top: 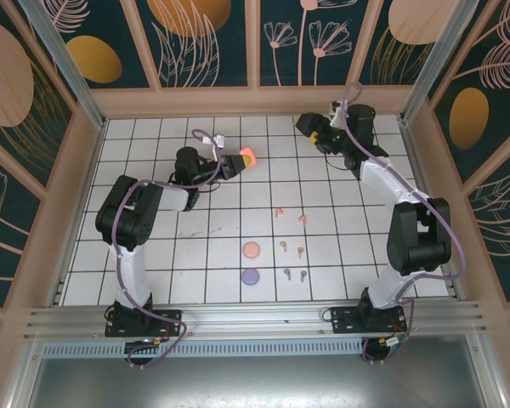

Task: Insert wireless bluetooth earbuds into charging case

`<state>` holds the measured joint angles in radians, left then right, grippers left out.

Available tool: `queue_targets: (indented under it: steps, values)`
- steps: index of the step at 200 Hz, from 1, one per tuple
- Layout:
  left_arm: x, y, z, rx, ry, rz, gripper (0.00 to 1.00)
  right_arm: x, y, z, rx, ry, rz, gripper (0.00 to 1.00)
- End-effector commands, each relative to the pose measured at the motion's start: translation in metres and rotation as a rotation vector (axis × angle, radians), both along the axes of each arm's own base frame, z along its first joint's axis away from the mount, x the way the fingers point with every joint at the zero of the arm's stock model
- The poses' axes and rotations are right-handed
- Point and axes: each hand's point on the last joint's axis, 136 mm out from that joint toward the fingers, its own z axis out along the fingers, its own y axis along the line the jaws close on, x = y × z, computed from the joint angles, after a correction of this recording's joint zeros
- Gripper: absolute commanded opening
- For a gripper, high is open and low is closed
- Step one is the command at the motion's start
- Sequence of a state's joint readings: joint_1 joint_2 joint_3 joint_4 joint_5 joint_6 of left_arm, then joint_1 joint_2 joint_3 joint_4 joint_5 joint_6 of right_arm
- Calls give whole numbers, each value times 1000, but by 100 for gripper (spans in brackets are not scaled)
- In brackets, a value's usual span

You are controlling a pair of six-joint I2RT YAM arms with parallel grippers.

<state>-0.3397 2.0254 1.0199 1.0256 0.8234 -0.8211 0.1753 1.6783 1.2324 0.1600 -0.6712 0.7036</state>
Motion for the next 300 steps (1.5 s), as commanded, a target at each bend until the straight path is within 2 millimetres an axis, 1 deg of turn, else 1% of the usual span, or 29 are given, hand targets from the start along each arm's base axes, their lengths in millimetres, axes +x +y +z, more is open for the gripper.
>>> queue_targets:
  steps: [1,17,32,74,103,123,157,192,217,268,300]
  values:
    - [-6,-9,21,20,-48,-93,0,-25,28,11,10,-137,217,73]
    - [-5,-12,25,27,-53,-121,0,-32,37,-3,-14,-127,251,71]
    - [-5,-15,26,37,-54,-147,0,-40,45,-11,-39,-142,284,69]
    - [-4,-20,33,38,-59,-197,0,-54,57,-22,-47,-176,349,67]
    - [-6,-22,37,28,-60,-226,0,-61,74,-30,-61,-180,406,66]
    - [-9,-23,39,25,-60,-242,0,-61,84,-35,-72,-176,427,65]
    - [-14,-23,42,21,-60,-266,0,-55,94,-39,-74,-169,437,63]
    - [-20,-23,48,17,-70,-281,0,-46,97,-41,-73,-161,426,61]
    - [-21,-22,51,16,-77,-282,0,-43,99,-45,-72,-150,426,59]
    - [-21,-22,51,17,-76,-277,0,-49,107,-46,-78,-149,454,58]
    - [-20,-22,53,14,-83,-277,0,-48,106,-55,-89,-129,447,55]
